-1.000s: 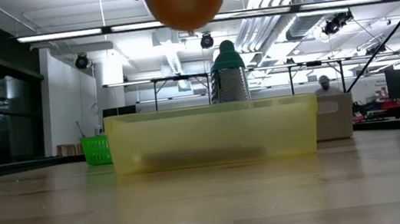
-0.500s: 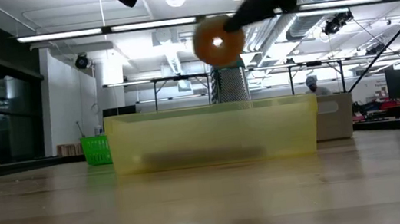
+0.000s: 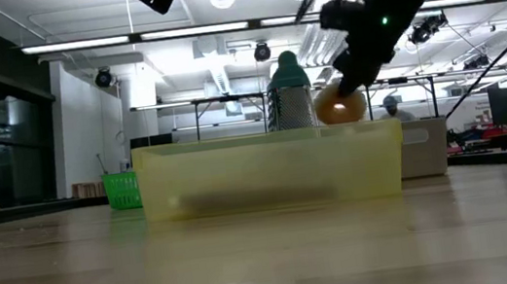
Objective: Pick & Place Food Item
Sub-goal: Put the bottom white donut into the gray bin
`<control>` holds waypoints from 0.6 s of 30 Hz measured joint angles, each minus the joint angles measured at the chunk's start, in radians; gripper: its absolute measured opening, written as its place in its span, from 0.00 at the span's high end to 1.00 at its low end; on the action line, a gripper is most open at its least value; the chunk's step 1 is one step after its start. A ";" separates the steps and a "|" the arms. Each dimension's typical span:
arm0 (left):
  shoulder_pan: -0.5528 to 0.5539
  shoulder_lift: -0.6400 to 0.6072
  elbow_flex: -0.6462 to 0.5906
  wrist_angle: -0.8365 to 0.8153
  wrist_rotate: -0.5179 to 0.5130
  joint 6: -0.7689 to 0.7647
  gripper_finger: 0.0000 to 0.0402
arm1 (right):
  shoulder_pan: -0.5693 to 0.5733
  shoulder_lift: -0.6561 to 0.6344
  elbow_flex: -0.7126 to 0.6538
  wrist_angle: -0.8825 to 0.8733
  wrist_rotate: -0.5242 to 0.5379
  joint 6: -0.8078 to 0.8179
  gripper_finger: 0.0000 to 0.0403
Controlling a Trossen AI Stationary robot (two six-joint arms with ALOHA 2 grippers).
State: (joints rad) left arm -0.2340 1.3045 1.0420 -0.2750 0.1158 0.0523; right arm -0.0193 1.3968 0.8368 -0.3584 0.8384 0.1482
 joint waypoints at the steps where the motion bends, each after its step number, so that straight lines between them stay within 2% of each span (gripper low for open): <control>1: 0.000 0.000 0.000 -0.002 0.000 0.001 0.59 | -0.027 0.000 0.000 -0.012 -0.002 0.008 0.88; 5: 0.000 0.000 0.000 -0.019 0.000 0.013 0.59 | -0.131 0.000 0.000 -0.046 -0.016 0.011 0.88; 10: 0.000 0.000 0.000 -0.022 -0.002 0.023 0.59 | -0.251 0.001 0.000 -0.060 -0.134 0.036 0.88; 18: 0.000 0.000 0.000 -0.050 -0.001 0.023 0.59 | -0.346 0.002 0.000 -0.119 -0.188 0.090 0.88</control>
State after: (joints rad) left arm -0.2340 1.3048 1.0420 -0.3254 0.1145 0.0753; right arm -0.3651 1.3987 0.8368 -0.4778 0.6509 0.2380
